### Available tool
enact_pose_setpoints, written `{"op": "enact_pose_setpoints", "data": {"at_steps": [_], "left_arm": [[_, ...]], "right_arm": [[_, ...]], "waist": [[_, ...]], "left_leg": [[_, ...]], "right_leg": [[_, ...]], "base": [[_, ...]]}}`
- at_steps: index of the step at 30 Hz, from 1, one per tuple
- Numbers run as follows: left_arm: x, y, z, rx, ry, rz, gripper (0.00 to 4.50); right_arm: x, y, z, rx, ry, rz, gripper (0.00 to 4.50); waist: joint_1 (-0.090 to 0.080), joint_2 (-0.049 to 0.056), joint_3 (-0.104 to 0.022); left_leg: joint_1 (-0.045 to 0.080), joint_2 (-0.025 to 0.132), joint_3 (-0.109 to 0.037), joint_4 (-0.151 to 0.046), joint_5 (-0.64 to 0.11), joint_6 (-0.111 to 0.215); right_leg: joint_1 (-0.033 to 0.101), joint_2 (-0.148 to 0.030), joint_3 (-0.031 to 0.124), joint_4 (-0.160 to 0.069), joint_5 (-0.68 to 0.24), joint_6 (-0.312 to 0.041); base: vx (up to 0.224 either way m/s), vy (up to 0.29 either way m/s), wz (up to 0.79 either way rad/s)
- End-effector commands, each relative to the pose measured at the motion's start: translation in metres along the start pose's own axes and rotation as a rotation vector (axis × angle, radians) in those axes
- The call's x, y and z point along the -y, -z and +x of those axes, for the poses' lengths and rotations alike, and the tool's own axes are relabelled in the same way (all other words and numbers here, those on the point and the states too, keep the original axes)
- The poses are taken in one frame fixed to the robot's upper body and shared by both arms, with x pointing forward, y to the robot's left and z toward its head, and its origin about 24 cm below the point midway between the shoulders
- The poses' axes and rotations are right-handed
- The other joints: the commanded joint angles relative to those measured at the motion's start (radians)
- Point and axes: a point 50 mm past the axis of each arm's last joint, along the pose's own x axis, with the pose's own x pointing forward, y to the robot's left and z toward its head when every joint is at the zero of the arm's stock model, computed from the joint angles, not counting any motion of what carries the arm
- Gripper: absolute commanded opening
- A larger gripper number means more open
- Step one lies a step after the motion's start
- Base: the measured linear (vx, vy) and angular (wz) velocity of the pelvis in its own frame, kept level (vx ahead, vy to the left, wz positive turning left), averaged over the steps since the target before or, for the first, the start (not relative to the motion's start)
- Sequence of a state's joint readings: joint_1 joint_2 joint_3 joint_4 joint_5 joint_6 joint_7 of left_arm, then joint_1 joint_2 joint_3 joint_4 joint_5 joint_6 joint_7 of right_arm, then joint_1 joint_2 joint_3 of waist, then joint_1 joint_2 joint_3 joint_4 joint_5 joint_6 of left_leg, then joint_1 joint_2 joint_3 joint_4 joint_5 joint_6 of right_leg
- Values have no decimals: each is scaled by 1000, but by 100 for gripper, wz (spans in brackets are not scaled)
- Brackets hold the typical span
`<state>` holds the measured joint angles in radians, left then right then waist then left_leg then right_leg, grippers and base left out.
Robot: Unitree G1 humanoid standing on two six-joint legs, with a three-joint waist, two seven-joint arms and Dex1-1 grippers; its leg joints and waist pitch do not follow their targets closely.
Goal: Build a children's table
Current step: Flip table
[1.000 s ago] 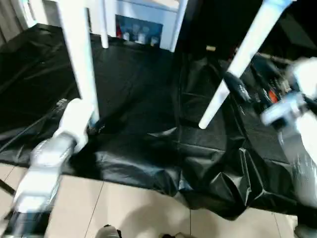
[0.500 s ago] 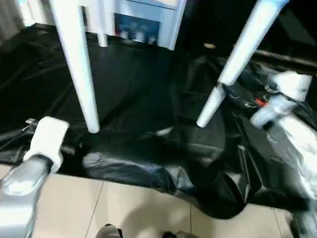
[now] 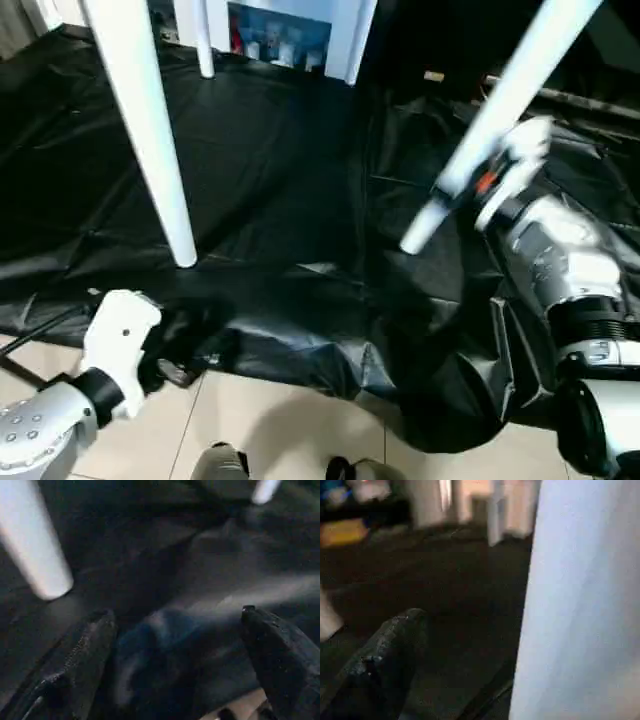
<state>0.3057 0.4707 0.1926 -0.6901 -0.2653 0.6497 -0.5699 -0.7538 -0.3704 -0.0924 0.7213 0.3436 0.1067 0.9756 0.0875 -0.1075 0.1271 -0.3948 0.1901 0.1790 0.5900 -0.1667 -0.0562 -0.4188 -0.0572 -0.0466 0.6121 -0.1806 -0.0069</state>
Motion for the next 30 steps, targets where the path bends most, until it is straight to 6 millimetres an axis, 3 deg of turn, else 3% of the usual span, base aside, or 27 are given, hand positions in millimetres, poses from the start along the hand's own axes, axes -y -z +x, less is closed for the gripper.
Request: {"op": "enact_pose_setpoints", "data": {"at_steps": [1,4,8,15,19,25,26,27,28,30], "left_arm": [[4,-4,-1,22,27,7,444],[1,-6,-1,33,13,8,444],[-1,-9,1,58,-1,-2,444],[-9,-12,8,70,-27,20,444],[-18,-16,15,87,-94,49,444],[-23,-18,21,129,-181,31,444],[-22,-19,21,142,-195,15,444],[-18,-21,24,211,-232,-53,444],[-16,-21,24,240,-241,-81,444],[-12,-21,25,261,-257,-106,444]], "right_arm": [[-6,6,-2,-59,-95,11,450],[-19,11,-3,-98,-216,30,450],[-45,21,-7,-146,-380,34,450],[-80,31,3,-119,-466,33,450],[-84,36,7,-86,-370,12,450],[-72,28,-6,5,-159,5,450],[-73,27,-10,22,-142,11,450],[-78,26,-25,51,-104,26,450],[-81,26,-31,56,-94,26,450],[-84,26,-38,61,-81,25,450]], "waist": [[3,12,-60],[5,15,-58],[10,20,-67],[14,26,-81],[19,33,-86],[33,30,-91],[41,37,-91],[42,45,-91],[55,36,-91],[64,34,-93]], "left_leg": [[22,43,-11,-71,-140,67],[27,46,-12,-74,-176,57],[32,49,-15,-77,-220,31],[37,49,-17,-79,-240,-5],[42,48,-16,-78,-249,-20],[41,47,-17,-78,-265,-39],[50,47,-16,-77,-284,-40],[49,46,-16,-77,-289,-41],[46,51,-17,-79,-290,-39],[47,48,-18,-81,-312,-34]], "right_leg": [[48,-71,44,-58,-116,-231],[46,-72,45,-65,-184,-220],[47,-74,46,-68,-238,-205],[46,-76,47,-68,-240,-191],[43,-74,46,-67,-227,-191],[47,-77,47,-67,-244,-174],[39,-75,47,-70,-249,-172],[40,-74,48,-70,-243,-169],[45,-75,48,-73,-222,-159],[46,-74,46,-76,-243,-151]], "base": [[0,0,0],[0,0,0],[0,0,0],[0,0,0],[0,0,0],[0,0,0],[0,0,0],[0,0,0],[0,0,0],[0,0,0]]}}
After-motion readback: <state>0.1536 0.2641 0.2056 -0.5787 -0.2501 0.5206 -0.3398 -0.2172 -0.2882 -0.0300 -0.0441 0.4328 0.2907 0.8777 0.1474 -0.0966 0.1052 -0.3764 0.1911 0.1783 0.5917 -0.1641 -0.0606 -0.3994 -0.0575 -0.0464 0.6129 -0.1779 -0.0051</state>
